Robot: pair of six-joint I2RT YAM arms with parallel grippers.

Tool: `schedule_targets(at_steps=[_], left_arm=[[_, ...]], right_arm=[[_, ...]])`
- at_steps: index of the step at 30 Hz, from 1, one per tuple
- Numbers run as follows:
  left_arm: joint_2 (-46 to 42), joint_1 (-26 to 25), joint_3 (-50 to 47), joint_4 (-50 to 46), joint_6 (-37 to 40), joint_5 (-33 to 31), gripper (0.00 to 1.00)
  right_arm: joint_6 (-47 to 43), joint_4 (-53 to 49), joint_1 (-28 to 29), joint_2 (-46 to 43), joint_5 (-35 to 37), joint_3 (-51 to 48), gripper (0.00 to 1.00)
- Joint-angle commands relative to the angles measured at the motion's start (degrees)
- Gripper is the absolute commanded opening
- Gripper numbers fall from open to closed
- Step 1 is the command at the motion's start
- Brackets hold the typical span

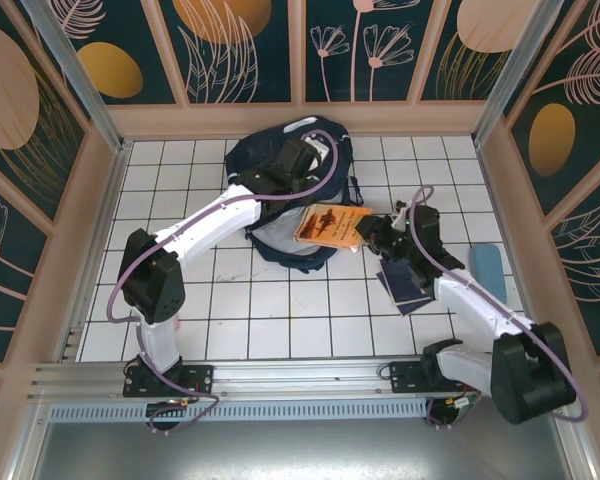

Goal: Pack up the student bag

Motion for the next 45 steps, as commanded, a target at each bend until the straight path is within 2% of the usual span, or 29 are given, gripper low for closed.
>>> schedule_targets(at_steps=[1,10,15,19,22,26,29,30,32,33,37,42,45], left_arm=[[-2.0,-0.6,4.8,7.3,-2.7,0.7,0.00],[-1.3,-0.6,8.6,6.6,-5.8,0.6,0.00],[-0.6,-0.6,10.0,5.2,-6.8,1.3,0.00],[-0.8,-0.6,9.9,4.6,-7.4,2.2,0.00],[-0.8,-0.6,9.9,4.6,-7.8,2.8,0.00],[-0.6,-0.6,10.3,4.4,-8.2,2.8,0.00],[-0.4,-0.6,10.6,4.1,-8.3,2.6,0.00],[-0.4,-0.6,10.7,4.0,-8.3,2.5,0.00],[-0.3,-0.6,10.9,3.7,-8.8,1.4,0.00],[-0.3,-0.6,10.9,3.6,-9.6,0.6,0.00],[0.7,-0.6,12.6,1.9,-12.2,-1.4,0.00],[1.5,-0.6,12.7,2.9,-12.5,-2.7,0.00],[1.9,-0.6,13.0,2.8,-12.4,-3.6,0.00]], right_arm=[[3.1,13.9,2.7,5.3,7.7,4.3,0.17],[4.5,32.1,8.1,22.7,27.6,11.7,0.17],[5.3,40.6,10.3,34.0,30.5,18.9,0.17],[6.9,39.1,10.8,40.9,33.3,25.1,0.18],[7.0,38.4,13.4,45.3,39.5,28.9,0.18],[12.4,39.5,14.4,50.7,45.2,32.3,0.21],[15.7,38.9,14.4,53.5,45.0,34.5,0.26],[16.3,37.9,14.3,53.8,44.0,35.2,0.34],[17.8,35.1,14.1,52.9,41.6,34.7,0.58],[19.1,33.4,13.9,51.9,40.3,33.8,0.64],[23.3,35.7,12.0,46.6,34.4,25.3,0.75],[26.8,32.4,11.5,38.3,27.4,16.9,0.76],[26.4,26.1,9.7,32.9,22.8,14.2,0.76]])
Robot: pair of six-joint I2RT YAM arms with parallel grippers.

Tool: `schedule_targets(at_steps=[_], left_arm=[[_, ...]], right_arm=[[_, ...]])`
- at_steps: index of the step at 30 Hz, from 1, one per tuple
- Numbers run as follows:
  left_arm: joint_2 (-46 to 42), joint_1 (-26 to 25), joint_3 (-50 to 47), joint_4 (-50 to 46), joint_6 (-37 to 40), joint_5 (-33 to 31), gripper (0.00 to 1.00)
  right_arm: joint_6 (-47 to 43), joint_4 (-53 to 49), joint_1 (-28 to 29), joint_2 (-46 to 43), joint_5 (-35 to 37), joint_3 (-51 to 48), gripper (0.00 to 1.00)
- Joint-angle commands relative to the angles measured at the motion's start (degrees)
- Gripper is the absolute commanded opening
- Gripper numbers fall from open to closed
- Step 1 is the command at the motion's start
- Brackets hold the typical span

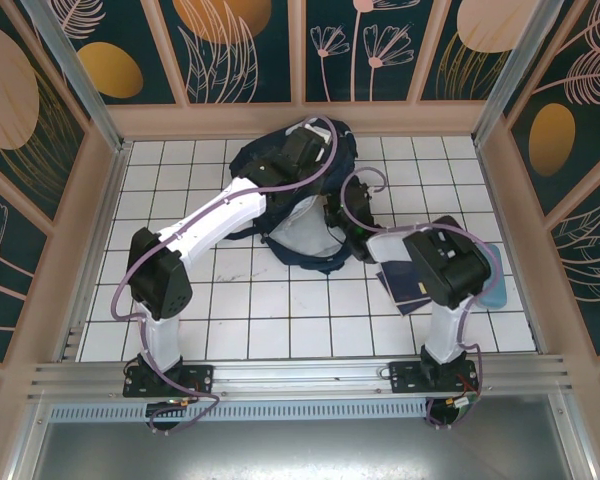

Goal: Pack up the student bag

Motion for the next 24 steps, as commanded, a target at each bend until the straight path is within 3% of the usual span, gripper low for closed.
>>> schedule_targets(at_steps=[1,6,11,14,21,24], left_arm=[[-1.0,0.1,4.5,6.3,-1.9,-4.2,0.00],[-1.2,0.1,3.1,6.7,-1.1,-7.3,0.00],[-3.9,0.5,-3.0,8.5,-0.7,-9.5,0.00],[-6.6,1.0,-8.1,9.8,-0.7,-10.5,0.00],[-12.0,1.3,-18.8,12.0,-0.7,-13.8,0.00],[-14.4,1.5,-22.0,12.1,-0.9,-16.4,0.00]], right_arm=[[1.7,-6.8,-1.5,-7.3,-7.7,-3.2,0.76],[-1.8,-14.3,-1.8,-17.7,-9.8,-10.0,0.69],[-15.6,-37.8,-0.3,-31.7,7.4,-11.6,0.73],[-22.0,-48.1,-1.3,-37.4,13.0,-13.1,0.75],[-36.1,-61.8,-11.1,-41.7,4.0,-14.8,0.76],[-36.7,-65.6,-13.1,-42.1,7.1,-14.5,0.76]])
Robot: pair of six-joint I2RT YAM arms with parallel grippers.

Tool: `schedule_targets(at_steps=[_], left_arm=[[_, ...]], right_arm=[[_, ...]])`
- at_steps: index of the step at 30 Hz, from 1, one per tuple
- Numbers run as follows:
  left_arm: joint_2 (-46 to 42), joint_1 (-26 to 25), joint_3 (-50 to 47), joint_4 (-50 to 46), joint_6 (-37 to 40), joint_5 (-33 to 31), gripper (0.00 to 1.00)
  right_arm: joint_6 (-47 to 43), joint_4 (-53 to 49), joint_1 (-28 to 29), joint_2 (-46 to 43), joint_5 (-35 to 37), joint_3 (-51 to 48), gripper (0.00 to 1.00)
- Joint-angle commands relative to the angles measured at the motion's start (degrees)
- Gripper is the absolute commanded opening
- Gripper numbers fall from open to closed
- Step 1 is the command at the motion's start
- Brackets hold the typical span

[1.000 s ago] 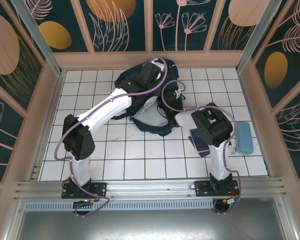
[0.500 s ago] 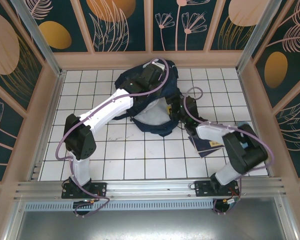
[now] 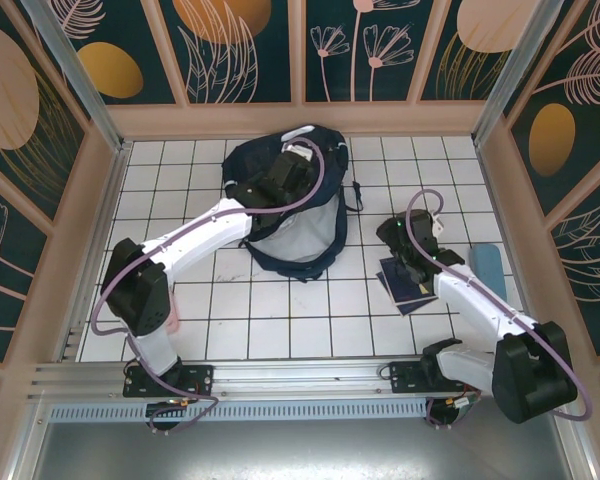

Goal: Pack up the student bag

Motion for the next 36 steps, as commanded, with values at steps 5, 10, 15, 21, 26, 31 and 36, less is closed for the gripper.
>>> schedule_targets(at_steps=[5,10,15,21,26,31,36], left_arm=[[-8.0,1.6,-6.9,2.2,-2.2,-9.9,0.00],[-13.7,1.6,-14.1,1.2,-5.3,-5.8,0.02],[-17.1,1.5,-19.4,1.9,-9.8,4.2,0.36],[-20.0,1.5,-23.6,7.0,-13.6,11.8,0.75],[-18.1,1.5,-22.0,8.3,-14.3,14.6,0.81],[-13.6,1.6,-19.9,9.4,-16.0,20.0,0.82],[-9.0,1.4,-17.7,10.2,-16.0,25.9,0.82]], right_arm=[[-7.8,-7.0,-6.4,0.9,1.3,-0.2,0.80],[-12.6,-4.2,-10.7,9.5,0.9,2.6,0.81],[-15.6,-3.0,-13.5,17.4,-0.1,6.0,0.81],[-17.3,1.1,-12.0,23.3,-9.8,5.0,0.80],[-21.2,3.5,-5.2,28.7,-17.1,6.4,0.79],[-23.0,4.2,-1.5,27.9,-23.1,8.8,0.75],[-20.6,-0.9,-3.3,17.1,-16.7,10.5,0.76]])
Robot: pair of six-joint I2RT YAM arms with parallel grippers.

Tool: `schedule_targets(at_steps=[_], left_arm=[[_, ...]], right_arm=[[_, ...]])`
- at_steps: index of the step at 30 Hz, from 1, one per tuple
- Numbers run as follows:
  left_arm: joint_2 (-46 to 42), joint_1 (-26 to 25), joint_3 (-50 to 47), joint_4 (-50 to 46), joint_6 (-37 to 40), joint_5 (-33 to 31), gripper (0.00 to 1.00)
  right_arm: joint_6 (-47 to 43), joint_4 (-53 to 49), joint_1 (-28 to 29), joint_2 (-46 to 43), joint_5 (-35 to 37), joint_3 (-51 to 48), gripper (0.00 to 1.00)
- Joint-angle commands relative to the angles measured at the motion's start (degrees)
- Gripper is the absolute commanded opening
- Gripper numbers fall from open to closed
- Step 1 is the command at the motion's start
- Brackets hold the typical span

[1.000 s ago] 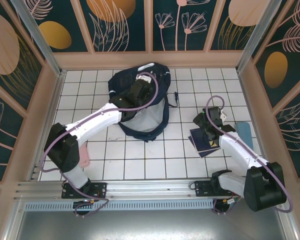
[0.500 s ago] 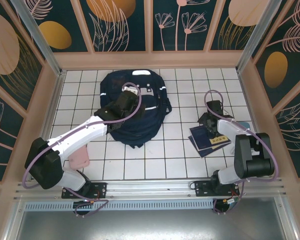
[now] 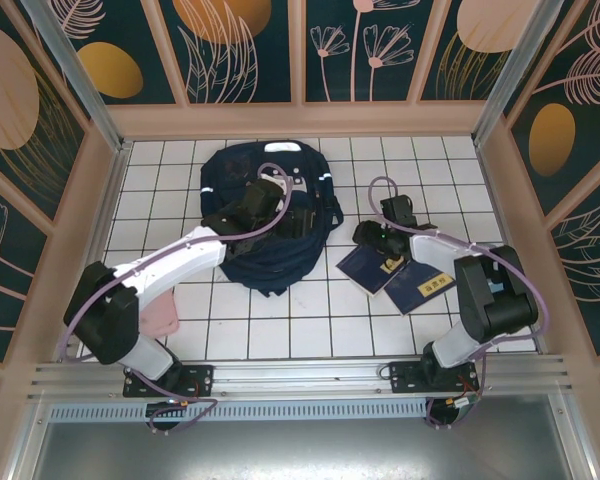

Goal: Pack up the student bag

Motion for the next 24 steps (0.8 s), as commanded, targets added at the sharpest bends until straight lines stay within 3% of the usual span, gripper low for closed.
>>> schedule_targets(at_steps=[1,5,10,16,24], left_arm=[[2.9,0.2,2.7,2.2,-1.0,6.7,0.82],[6.3,-0.4,4.8,3.4,-1.4,11.5,0.78],[12.8,-3.5,10.5,1.4,-1.0,11.1,0.71],[22.4,-7.6,17.9,-1.6,-0.8,8.8,0.64],[31.9,-8.8,25.3,-3.0,-3.3,9.4,0.58]], right_arm=[[2.1,-6.7,-2.5,-8.8,1.6,0.4,0.76],[6.5,-9.5,-8.4,-15.5,2.0,-3.5,0.75],[10.9,-10.4,-13.1,-20.8,-2.6,-9.9,0.68],[12.2,-11.0,-13.4,-19.6,-2.5,-12.1,0.60],[11.0,-7.7,-13.4,-15.3,-5.4,-12.1,0.51]])
